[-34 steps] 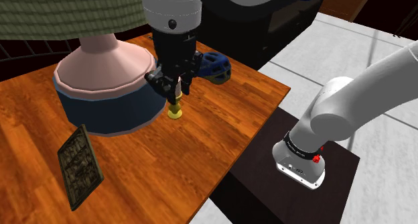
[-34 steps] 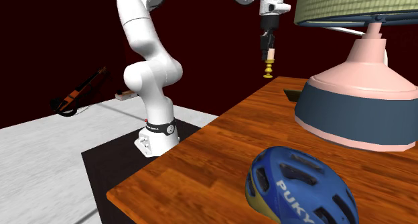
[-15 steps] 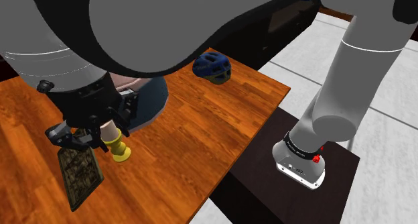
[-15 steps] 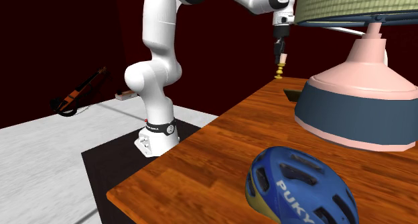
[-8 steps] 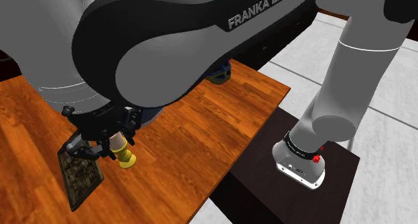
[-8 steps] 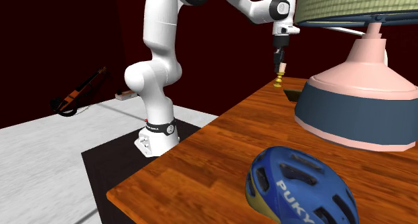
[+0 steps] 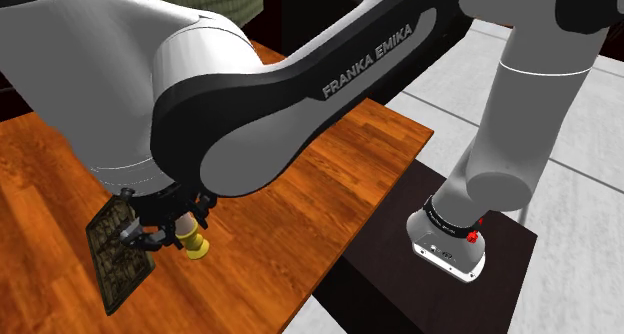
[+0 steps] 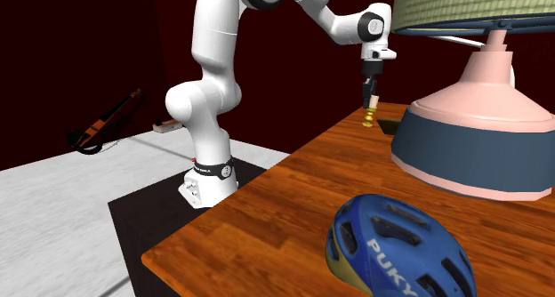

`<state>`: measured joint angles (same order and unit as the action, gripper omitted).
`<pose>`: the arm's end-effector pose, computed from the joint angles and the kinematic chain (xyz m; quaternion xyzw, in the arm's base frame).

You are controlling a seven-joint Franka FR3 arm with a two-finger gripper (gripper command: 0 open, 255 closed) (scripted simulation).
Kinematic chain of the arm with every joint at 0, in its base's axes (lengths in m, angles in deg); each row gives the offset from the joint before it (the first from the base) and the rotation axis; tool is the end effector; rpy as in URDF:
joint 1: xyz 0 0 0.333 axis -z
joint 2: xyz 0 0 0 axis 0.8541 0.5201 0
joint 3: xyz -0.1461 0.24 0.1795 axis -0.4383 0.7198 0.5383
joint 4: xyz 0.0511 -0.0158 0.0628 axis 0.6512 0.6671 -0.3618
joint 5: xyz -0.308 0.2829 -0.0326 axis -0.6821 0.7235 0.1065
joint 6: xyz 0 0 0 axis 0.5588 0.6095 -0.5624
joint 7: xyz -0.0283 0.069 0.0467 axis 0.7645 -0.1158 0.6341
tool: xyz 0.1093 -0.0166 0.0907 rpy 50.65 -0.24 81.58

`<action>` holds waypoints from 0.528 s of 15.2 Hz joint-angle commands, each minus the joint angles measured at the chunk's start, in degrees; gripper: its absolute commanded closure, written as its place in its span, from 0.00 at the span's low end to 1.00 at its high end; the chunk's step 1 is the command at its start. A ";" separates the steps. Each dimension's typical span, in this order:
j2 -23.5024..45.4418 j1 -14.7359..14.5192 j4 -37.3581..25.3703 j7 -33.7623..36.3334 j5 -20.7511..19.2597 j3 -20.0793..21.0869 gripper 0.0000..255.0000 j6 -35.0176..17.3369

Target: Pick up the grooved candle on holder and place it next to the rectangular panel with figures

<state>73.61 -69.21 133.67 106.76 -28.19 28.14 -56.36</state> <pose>0.3242 0.5454 0.4016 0.9988 0.0482 0.0055 0.0046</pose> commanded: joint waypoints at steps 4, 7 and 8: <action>1.57 -0.59 2.45 1.17 -1.69 -0.80 1.00 -3.38; 2.72 -1.10 3.61 1.96 -2.88 -1.42 1.00 -5.24; 3.12 -1.28 3.96 2.24 -3.30 -1.65 1.00 -5.85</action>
<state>76.01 -70.11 137.42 108.54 -30.79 26.85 -61.51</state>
